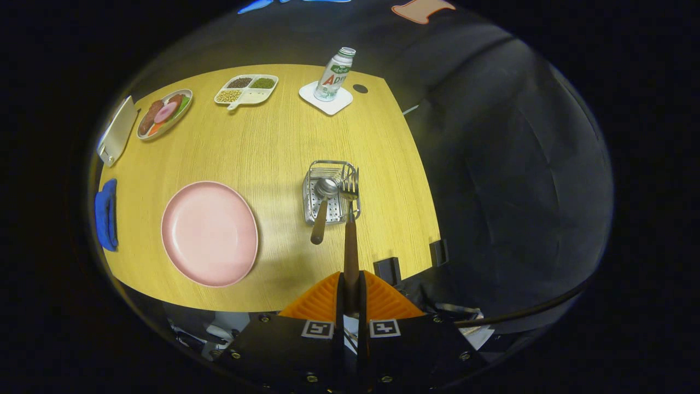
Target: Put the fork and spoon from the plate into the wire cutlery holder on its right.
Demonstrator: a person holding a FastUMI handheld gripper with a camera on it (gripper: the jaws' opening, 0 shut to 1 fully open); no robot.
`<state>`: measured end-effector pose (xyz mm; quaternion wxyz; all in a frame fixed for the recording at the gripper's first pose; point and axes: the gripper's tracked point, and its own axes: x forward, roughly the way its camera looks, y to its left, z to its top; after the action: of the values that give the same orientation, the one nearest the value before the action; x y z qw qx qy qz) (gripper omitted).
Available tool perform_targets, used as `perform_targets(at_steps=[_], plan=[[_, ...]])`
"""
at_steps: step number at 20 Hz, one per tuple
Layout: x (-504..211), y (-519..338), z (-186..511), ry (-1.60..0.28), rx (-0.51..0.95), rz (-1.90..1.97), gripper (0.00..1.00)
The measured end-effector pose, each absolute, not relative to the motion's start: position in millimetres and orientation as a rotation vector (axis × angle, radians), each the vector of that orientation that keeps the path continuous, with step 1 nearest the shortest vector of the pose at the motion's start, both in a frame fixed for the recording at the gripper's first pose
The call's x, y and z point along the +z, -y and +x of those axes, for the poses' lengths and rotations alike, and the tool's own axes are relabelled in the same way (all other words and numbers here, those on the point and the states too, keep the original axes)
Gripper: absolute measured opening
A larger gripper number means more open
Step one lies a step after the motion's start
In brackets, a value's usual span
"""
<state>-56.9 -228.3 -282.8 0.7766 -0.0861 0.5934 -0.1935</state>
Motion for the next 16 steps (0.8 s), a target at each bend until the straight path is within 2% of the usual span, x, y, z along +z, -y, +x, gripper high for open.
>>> perform_targets(at_steps=[13,16], plan=[[-308,230,-48,-1.366,-0.323,-0.186,0.10],[-304,233,-45,-1.349,-0.335,-0.176,0.19]])
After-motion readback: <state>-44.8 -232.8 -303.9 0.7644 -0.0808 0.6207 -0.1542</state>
